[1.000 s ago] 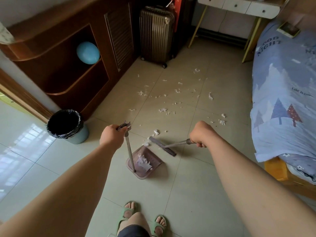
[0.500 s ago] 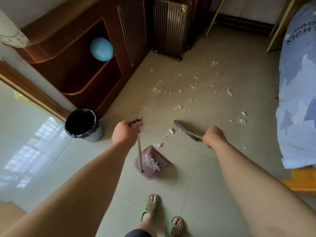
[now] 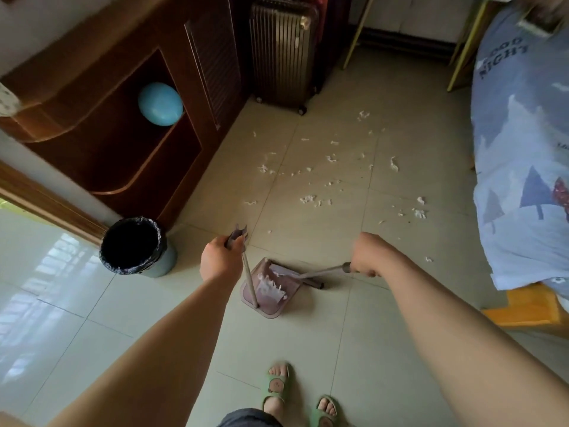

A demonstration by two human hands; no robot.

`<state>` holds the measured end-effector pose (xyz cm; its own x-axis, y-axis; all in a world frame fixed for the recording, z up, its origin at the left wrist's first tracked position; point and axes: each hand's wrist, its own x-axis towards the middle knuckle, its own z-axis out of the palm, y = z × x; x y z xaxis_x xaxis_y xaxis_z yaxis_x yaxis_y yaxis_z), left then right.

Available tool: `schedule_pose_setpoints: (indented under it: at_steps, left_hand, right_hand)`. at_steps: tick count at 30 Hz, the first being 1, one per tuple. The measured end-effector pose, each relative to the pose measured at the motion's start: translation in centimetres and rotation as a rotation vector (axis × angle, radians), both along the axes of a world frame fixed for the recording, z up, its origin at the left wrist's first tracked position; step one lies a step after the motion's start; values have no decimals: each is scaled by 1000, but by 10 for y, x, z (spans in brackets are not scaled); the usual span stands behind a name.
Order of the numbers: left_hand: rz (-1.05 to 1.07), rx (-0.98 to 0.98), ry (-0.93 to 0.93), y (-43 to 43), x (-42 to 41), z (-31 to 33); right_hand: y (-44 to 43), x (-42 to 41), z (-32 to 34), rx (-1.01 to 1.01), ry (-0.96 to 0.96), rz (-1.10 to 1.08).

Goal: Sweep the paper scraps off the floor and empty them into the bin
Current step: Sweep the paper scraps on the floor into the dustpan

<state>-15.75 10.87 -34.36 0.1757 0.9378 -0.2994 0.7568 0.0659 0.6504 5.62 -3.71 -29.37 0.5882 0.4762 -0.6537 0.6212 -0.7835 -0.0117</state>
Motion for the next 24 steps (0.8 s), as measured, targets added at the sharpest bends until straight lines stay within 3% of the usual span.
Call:
schedule_pose_setpoints:
  at_steps: [14, 24]
  left_hand:
    - [-26, 21, -13, 24, -14, 9]
    - [26, 9, -1, 46, -18, 15]
  right_hand:
    - [35, -10, 36, 144, -60, -9]
    - [70, 28, 55, 324, -153, -159]
